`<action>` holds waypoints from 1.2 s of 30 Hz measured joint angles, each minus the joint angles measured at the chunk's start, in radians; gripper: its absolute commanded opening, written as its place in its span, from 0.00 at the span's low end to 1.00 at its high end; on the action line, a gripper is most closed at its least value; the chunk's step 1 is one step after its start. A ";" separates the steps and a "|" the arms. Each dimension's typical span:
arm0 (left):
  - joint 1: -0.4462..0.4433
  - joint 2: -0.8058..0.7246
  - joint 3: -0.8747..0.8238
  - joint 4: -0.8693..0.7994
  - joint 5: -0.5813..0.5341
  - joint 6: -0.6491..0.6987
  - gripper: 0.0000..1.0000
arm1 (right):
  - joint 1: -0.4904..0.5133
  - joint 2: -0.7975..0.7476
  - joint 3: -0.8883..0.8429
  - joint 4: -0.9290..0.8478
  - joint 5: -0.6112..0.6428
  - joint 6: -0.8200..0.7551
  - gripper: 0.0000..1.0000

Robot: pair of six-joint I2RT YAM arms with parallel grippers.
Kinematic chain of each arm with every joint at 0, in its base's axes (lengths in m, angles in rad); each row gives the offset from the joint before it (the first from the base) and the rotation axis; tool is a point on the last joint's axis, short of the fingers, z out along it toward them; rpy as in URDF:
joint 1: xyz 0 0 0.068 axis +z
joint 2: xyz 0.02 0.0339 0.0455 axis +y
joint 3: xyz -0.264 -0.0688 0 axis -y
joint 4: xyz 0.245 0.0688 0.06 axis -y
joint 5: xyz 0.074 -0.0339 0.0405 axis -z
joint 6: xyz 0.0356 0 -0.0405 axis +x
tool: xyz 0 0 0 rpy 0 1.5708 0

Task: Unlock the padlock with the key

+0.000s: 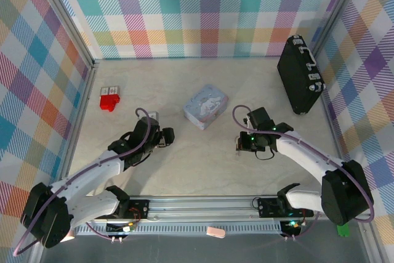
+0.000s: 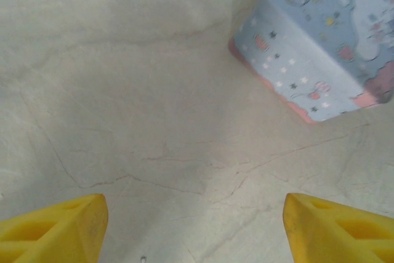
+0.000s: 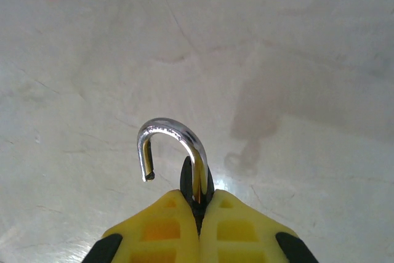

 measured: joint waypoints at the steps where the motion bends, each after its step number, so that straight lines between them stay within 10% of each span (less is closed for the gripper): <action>1: 0.000 -0.019 -0.008 0.004 -0.003 0.005 0.75 | 0.009 0.013 -0.006 0.003 -0.002 0.006 0.03; 13: 0.000 -0.072 -0.039 0.026 -0.048 0.021 0.76 | 0.051 0.100 -0.031 0.026 -0.001 0.026 0.09; 23: 0.000 -0.072 -0.043 0.025 -0.096 0.016 0.78 | 0.054 0.095 -0.033 0.011 0.039 0.030 0.32; 36: 0.000 -0.137 0.017 -0.020 -0.253 0.050 0.90 | 0.054 -0.164 0.041 -0.080 0.267 -0.035 0.48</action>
